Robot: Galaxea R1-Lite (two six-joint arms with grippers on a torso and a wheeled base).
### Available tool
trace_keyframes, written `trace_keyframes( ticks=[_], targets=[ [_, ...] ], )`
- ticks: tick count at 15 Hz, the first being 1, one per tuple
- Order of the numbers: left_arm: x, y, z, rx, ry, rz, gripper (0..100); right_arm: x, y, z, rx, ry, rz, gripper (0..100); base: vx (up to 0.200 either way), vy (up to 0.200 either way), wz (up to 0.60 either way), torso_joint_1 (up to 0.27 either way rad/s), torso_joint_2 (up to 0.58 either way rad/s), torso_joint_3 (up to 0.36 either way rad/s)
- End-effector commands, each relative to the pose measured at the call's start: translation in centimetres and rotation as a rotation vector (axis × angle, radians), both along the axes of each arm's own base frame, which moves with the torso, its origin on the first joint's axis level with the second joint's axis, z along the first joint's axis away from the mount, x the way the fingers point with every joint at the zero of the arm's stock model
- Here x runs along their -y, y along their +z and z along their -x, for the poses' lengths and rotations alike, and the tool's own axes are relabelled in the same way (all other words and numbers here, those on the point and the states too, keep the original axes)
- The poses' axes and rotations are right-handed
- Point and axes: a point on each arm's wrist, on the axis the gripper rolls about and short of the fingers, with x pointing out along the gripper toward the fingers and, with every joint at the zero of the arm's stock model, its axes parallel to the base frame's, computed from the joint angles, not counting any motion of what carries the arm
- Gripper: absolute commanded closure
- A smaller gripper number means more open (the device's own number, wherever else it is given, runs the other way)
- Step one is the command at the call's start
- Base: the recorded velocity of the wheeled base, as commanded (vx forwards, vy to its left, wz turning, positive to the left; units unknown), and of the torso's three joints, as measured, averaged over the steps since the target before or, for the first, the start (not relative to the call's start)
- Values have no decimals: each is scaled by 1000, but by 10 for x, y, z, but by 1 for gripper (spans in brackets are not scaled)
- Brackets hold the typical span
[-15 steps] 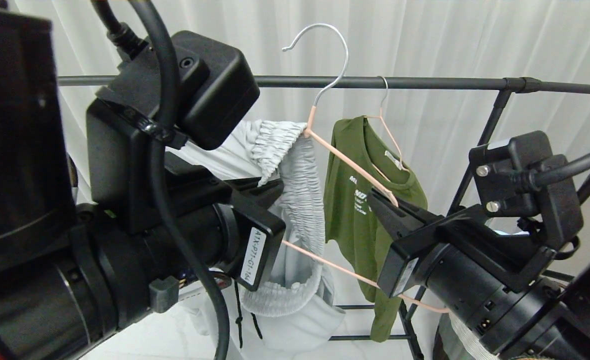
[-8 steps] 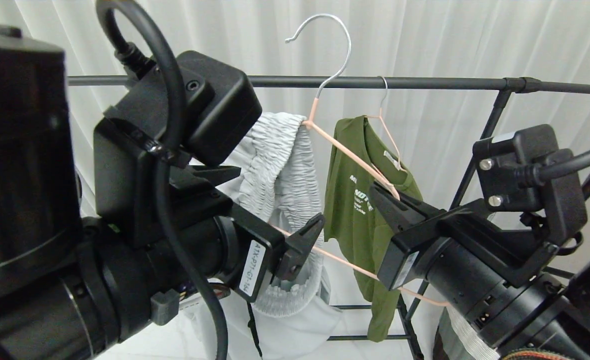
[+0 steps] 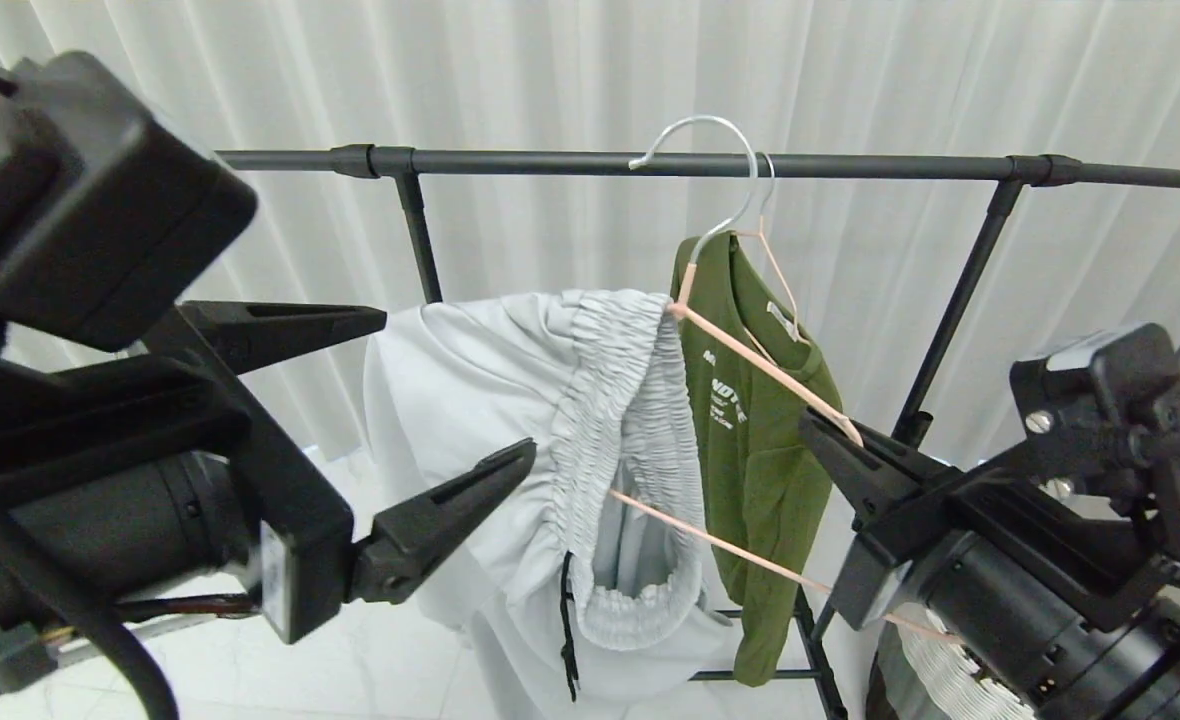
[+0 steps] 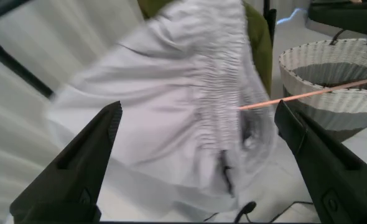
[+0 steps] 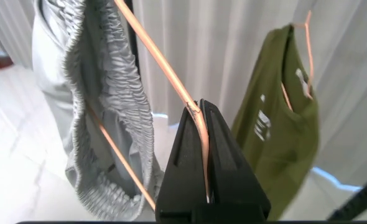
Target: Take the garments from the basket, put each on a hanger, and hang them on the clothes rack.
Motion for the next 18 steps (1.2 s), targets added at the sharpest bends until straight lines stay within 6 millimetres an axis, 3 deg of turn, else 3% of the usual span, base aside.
trace_keyframes(
  ticks=[1, 3, 5, 8, 13, 18],
  targets=[
    [-32, 4, -10, 83, -19, -64, 0, 20, -2, 9, 11, 3, 16, 100, 0, 0, 0, 0, 0, 0],
    [-39, -2, -29, 133, -161, -177, 0, 26, -6, 11, 14, 11, 32, 100, 0, 0, 0, 0, 0, 0],
    [-28, -10, -49, 134, -292, -231, 0, 27, -11, 12, 12, 23, 59, 100, 0, 0, 0, 0, 0, 0],
    [-11, -14, -74, 104, -356, -247, 0, 31, -11, 14, 37, 49, 86, 100, 0, 0, 0, 0, 0, 0],
    [1, -29, -86, 104, -539, -270, 0, 33, -13, 16, 71, 92, 130, 100, 0, 0, 0, 0, 0, 0],
    [2, -39, -86, 72, -571, -272, 0, 33, -13, 16, 81, 98, 140, 100, 0, 0, 0, 0, 0, 0]
  ],
)
